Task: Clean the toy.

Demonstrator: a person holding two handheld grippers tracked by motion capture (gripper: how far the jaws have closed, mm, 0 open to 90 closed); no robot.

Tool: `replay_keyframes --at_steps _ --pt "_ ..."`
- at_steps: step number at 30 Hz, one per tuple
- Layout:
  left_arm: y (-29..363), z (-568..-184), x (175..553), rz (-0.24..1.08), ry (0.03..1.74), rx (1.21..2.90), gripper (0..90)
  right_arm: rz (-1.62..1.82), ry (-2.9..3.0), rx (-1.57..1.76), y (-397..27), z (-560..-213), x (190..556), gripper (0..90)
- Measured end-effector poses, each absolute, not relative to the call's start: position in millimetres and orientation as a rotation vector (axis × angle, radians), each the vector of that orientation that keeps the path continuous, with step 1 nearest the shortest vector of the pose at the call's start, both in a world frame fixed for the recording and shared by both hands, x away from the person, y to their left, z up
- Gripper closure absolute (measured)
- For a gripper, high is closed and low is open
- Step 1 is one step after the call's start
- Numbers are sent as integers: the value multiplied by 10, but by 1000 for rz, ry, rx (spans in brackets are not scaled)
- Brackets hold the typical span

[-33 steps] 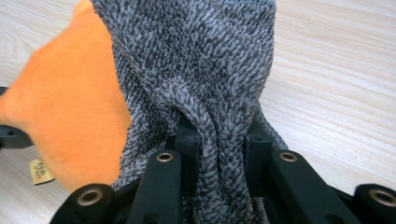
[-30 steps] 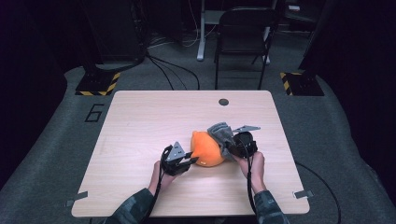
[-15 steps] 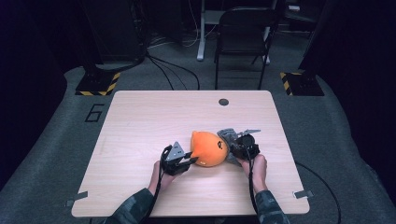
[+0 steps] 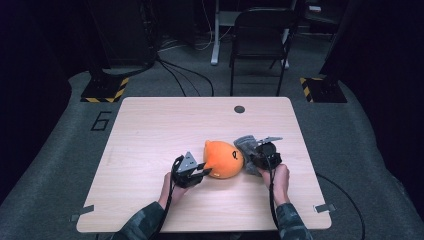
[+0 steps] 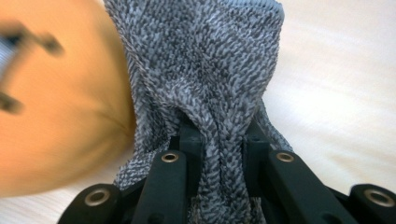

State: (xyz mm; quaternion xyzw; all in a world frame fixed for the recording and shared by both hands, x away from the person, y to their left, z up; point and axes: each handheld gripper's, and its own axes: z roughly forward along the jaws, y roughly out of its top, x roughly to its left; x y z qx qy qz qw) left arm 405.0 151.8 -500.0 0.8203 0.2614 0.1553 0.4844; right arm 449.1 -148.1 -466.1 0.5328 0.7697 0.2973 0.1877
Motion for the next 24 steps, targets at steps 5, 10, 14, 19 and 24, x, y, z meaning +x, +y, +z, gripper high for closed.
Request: replay_keyframes --at_steps 5,10,14,19,24 --pt "1519 -5003 4053 377 640 1994 720 1031 2124 1402 -1473 -4250 4340 760" --pt "1521 -5004 4054 380 641 1995 718 1031 2208 1323 -1171 -4249 4279 760" --pt "1535 -5023 4067 372 648 1995 715 944 2239 1273 -988 -4362 4285 764" --pt "1541 -5031 4075 371 632 1989 695 920 2242 1266 -976 -4423 4303 770" --pt "1558 -5032 4084 374 614 1982 581 903 2252 1255 -973 -4474 4336 774"
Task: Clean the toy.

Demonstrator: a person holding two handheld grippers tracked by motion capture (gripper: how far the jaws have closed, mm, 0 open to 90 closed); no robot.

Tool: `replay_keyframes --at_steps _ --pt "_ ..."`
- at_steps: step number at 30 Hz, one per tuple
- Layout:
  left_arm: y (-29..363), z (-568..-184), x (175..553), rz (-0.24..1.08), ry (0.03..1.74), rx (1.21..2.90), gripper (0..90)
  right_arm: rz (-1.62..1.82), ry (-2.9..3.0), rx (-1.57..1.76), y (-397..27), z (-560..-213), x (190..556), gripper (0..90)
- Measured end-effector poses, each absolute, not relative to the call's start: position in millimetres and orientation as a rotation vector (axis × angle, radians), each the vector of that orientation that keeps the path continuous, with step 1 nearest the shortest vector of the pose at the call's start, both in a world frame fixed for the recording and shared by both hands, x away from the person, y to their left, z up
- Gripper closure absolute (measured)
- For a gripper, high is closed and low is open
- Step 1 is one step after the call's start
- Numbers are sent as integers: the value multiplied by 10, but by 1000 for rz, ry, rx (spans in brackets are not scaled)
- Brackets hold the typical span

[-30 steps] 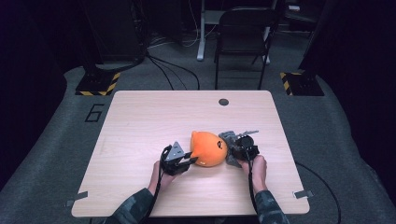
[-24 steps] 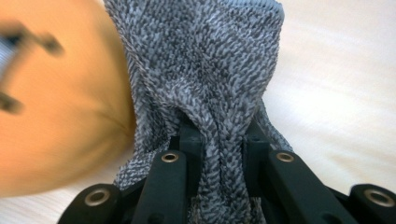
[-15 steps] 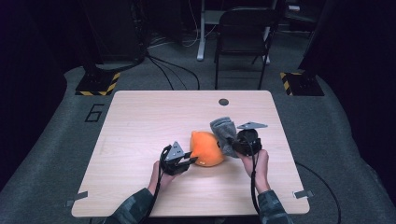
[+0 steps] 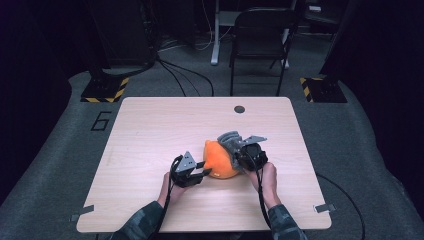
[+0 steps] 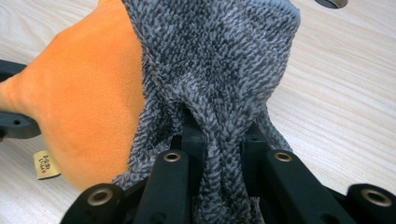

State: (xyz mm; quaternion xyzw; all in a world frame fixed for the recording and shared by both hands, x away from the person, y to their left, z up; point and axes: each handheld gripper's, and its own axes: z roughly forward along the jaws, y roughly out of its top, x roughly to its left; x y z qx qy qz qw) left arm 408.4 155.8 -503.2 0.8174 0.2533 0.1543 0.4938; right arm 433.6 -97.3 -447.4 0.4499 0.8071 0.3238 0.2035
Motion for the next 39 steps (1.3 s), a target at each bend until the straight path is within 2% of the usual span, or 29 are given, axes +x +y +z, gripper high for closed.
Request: replay_keyframes --at_steps 3,6,9,15,31,34,39 --pt "1579 -5031 4098 396 610 2005 425 901 2247 1265 -966 -4473 4341 775" --pt "1594 -5028 4091 422 584 2013 310 904 2260 1267 -970 -4471 4349 775" --pt "1591 -5034 4077 506 522 2053 254 907 2255 1259 -979 -4475 4367 775" --pt "1539 -5088 4092 541 451 2106 207 915 2264 1275 -1002 -4476 4387 775" --pt "1448 -5235 4193 601 419 2183 226 927 2270 1290 -1019 -4479 4405 775" --pt "1438 -5240 4194 609 412 2184 260 927 2270 1291 -1021 -4480 4406 775" --pt "1415 -5244 4188 637 390 2171 373 928 2266 1293 -1029 -4485 4412 775"
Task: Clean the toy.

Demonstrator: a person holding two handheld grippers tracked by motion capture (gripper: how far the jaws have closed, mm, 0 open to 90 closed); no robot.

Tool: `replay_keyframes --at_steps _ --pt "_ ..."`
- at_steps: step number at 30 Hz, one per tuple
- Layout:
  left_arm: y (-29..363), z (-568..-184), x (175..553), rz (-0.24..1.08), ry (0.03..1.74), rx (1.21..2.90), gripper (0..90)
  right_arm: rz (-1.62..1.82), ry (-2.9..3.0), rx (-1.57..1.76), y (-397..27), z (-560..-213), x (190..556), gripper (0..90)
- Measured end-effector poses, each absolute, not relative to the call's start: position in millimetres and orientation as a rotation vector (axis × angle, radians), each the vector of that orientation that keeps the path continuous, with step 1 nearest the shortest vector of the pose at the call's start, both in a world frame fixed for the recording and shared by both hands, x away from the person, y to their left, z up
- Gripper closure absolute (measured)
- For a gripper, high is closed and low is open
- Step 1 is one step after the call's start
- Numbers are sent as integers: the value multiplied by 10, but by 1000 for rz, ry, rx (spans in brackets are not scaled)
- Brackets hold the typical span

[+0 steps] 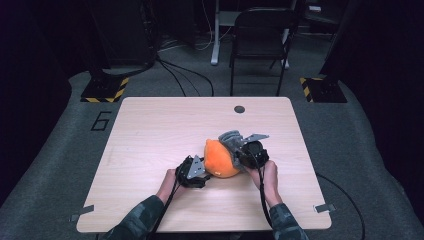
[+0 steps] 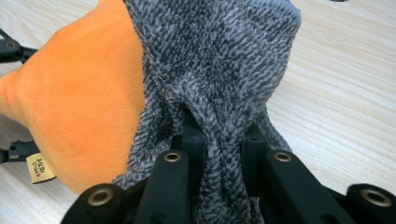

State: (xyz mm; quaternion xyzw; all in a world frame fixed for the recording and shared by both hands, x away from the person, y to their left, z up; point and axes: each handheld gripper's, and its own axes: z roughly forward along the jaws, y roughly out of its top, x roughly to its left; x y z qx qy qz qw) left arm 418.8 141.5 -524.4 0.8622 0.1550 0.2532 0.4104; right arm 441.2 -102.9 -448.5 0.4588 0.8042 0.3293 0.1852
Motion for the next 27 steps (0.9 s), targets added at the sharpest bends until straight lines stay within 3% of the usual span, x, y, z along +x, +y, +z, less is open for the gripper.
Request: replay_keyframes --at_steps 11,19,27 --pt "1404 -5264 4185 657 399 2152 697 1008 2256 1316 -1109 -4429 4381 773" --pt "1417 -5274 4189 653 416 2148 732 990 2100 1389 -1656 -4230 4230 773" --pt "1414 -5275 4185 660 420 2151 786 757 2042 1495 -2010 -4503 4146 768"
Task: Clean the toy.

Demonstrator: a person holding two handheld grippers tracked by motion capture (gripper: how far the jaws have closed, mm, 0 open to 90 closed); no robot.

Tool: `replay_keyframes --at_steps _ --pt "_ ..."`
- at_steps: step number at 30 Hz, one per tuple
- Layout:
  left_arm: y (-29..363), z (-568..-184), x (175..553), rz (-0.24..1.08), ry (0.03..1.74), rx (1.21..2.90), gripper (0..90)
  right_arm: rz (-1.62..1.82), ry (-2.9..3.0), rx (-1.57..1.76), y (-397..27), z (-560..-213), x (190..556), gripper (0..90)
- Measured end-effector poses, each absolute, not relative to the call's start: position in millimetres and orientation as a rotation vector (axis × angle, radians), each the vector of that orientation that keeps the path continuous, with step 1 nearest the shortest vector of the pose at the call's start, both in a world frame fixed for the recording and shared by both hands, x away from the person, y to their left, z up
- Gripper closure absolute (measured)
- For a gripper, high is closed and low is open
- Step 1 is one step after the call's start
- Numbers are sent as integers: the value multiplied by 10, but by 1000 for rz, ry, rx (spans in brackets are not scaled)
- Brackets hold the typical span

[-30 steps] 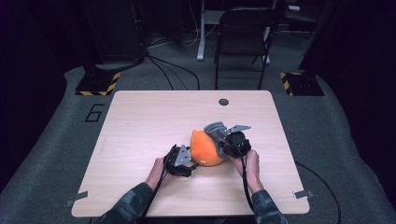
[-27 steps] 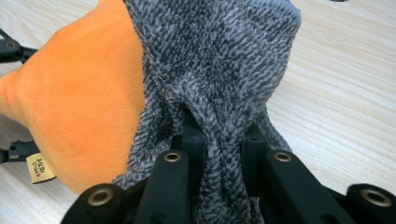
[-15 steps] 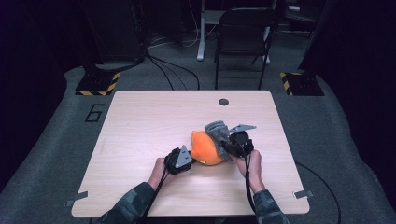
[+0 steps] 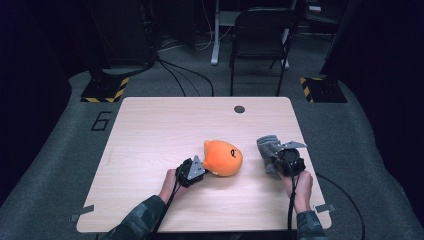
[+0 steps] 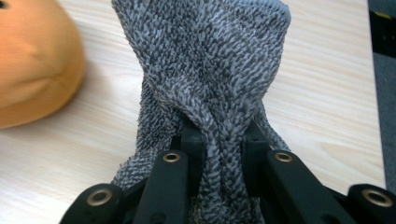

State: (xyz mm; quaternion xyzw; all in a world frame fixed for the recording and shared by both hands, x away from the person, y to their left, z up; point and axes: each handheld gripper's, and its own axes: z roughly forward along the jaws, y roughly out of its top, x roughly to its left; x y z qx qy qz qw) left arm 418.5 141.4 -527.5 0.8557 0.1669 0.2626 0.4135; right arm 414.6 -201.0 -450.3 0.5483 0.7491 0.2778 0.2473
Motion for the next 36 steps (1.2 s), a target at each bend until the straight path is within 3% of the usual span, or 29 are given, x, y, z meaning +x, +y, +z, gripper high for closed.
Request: replay_keyframes --at_steps 4,10,19,30,36 --pt "1423 -5270 4187 652 428 2139 812 760 2039 1511 -2035 -4530 4181 767" --pt "1496 -5204 4231 534 507 2052 827 755 2037 1528 -2058 -4559 4206 766" --pt "1613 -4696 4130 363 635 1864 828 766 2016 1542 -2117 -4533 4201 765" --pt "1635 -4565 4111 115 786 1849 818 794 2012 1508 -2065 -4447 4174 767" --pt "1579 -4638 4119 -12 829 1862 816 881 2026 1417 -1928 -4193 4079 767"
